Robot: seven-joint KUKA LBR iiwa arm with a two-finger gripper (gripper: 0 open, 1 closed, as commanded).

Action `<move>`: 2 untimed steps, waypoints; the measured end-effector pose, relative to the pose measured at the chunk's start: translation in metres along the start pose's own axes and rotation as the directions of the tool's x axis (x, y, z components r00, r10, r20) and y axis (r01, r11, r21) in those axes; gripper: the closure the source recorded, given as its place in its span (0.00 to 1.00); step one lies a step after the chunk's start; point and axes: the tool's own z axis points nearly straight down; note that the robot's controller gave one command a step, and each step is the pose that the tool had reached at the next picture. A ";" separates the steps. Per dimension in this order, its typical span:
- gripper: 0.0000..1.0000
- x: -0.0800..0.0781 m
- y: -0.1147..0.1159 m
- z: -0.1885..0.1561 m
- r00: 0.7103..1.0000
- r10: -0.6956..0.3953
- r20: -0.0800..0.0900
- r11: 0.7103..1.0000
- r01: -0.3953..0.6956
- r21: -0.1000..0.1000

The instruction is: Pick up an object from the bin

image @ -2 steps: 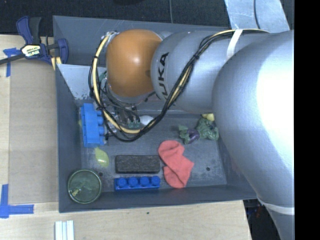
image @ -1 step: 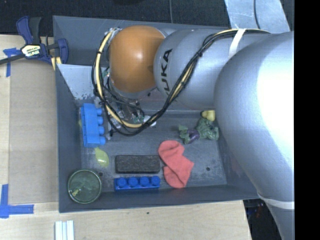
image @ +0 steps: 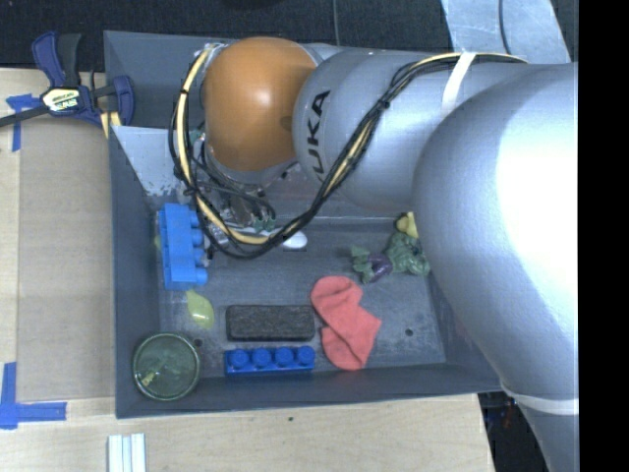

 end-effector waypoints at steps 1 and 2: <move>0.00 0.013 0.011 0.007 0.989 -0.146 -0.002 0.989 0.146 0.001; 0.00 0.002 0.017 0.013 0.985 -0.170 0.006 0.985 0.170 0.000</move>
Offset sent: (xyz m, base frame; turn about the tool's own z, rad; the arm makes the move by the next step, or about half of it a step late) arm -0.0038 0.0186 -0.0157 -0.1681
